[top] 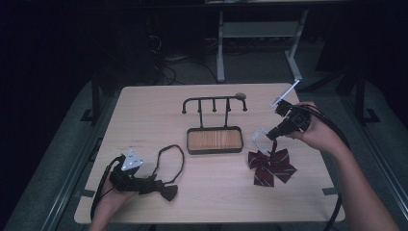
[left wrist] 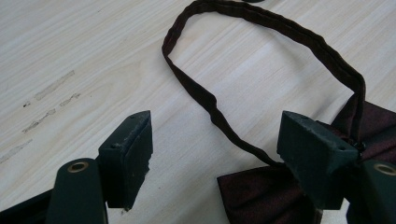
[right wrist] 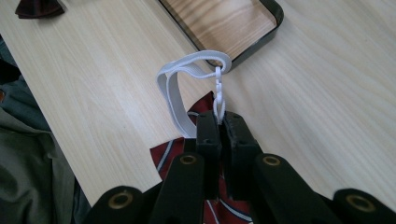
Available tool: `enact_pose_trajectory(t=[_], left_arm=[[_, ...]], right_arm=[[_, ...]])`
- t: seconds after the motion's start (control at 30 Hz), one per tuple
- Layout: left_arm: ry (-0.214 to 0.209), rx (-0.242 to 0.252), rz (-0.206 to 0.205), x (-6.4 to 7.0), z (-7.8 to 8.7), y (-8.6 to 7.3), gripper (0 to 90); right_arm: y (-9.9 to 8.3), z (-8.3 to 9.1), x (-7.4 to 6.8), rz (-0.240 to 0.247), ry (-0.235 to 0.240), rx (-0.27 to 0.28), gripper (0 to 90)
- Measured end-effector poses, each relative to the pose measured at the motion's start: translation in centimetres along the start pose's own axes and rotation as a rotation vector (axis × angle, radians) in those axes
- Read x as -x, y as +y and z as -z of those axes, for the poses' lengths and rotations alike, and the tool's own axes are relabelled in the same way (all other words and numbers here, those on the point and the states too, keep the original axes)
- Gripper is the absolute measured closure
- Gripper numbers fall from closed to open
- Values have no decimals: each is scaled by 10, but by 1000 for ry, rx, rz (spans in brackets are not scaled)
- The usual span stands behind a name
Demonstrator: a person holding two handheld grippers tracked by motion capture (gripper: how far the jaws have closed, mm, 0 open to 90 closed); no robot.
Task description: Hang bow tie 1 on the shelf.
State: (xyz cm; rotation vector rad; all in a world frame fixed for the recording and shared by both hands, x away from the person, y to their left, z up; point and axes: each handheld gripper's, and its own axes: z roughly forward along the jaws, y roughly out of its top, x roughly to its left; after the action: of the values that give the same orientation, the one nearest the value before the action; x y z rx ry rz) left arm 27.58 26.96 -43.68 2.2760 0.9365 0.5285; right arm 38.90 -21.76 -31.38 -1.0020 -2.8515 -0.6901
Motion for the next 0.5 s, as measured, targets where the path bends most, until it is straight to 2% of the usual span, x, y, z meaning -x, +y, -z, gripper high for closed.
enact_pose_trajectory(t=[0.37, 0.5], left_arm=[[6, 3, 3, -1, 0, -1, 272], [2, 0, 17, -1, 0, -1, 272]], right_arm=[[5, 4, -2, 14, 0, 10, 858], [7, 7, -3, 20, 2, 14, 858]])
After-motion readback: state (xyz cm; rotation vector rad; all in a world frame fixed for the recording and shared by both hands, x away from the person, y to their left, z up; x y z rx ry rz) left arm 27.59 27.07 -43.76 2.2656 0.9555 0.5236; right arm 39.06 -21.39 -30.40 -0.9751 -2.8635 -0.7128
